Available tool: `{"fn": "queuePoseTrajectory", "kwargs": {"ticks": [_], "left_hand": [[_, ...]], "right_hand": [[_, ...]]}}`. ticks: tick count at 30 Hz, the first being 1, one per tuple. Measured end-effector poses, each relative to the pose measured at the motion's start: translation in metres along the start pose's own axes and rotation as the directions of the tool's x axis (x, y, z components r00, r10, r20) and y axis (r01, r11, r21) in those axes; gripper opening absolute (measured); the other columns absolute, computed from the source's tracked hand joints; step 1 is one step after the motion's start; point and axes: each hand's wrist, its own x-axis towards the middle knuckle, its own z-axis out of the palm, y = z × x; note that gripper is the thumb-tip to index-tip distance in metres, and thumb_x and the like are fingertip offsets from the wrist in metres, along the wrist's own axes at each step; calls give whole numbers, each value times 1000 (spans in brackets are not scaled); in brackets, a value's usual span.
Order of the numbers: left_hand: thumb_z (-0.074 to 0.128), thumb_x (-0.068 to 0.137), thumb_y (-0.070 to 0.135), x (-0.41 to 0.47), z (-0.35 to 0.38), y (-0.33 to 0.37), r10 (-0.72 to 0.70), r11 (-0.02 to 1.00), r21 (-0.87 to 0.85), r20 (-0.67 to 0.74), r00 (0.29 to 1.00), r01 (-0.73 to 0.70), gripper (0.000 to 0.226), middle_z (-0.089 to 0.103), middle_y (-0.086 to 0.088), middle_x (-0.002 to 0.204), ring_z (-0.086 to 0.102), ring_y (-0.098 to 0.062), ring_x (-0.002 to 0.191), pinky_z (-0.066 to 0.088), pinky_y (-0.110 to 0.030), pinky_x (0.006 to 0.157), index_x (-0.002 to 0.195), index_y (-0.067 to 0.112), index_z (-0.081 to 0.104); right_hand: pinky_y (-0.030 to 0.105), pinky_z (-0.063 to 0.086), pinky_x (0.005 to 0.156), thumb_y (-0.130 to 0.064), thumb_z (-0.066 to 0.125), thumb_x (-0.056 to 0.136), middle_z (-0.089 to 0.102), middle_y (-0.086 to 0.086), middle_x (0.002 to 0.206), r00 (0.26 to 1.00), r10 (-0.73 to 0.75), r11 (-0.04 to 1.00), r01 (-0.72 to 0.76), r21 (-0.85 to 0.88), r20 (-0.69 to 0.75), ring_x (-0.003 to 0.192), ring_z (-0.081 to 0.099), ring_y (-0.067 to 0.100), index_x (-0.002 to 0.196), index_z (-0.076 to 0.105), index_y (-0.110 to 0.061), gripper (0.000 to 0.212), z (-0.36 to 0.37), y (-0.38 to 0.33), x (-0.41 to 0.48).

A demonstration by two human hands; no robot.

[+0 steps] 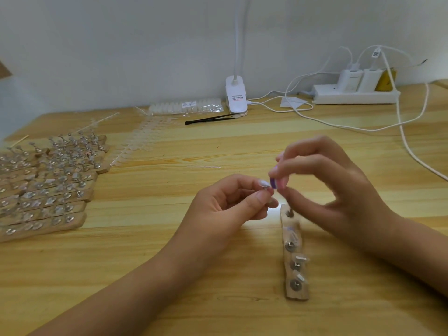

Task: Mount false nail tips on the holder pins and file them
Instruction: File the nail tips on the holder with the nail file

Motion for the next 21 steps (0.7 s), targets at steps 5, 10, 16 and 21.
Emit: {"fn": "queuePoseTrajectory", "kwargs": {"ticks": [5, 10, 16, 21], "left_hand": [[66, 84, 24, 0, -1, -1, 14, 1000, 23, -6, 1000, -14, 10, 75, 2, 84, 70, -7, 84, 53, -18, 76, 89, 27, 75], [70, 84, 27, -1, -2, 1, 1, 1000, 8, -27, 1000, -1, 6, 75, 0, 83, 70, -9, 86, 53, -18, 77, 87, 29, 75], [70, 85, 27, -2, 0, 1, 1, 1000, 15, -24, 1000, 0, 6, 75, -1, 84, 70, -8, 84, 53, -18, 77, 88, 28, 75], [69, 83, 30, -2, -1, 1, 19, 999, 33, -4, 1000, -19, 16, 75, -4, 87, 70, -11, 86, 54, -19, 78, 94, 19, 73]], "right_hand": [[37, 51, 84, -4, 64, 90, 53, 12, 107, 998, -66, 995, 65, 71, 12, 100, 60, 21, 109, 63, -13, 21, 2, -7, -1], [41, 49, 88, -5, 64, 88, 54, 11, 105, 999, 33, 999, -32, 17, -29, 102, 59, 22, 107, 62, -13, 21, -1, -1, 2], [39, 49, 90, -6, 63, 88, 55, 10, 106, 999, 28, 1000, -28, 9, -17, 103, 59, 19, 107, 63, -12, 20, -2, -1, 1], [36, 49, 86, -4, 64, 89, 55, 10, 106, 999, -38, 998, 38, 48, 3, 101, 60, 24, 107, 63, -11, 20, 1, -6, 0]]}}
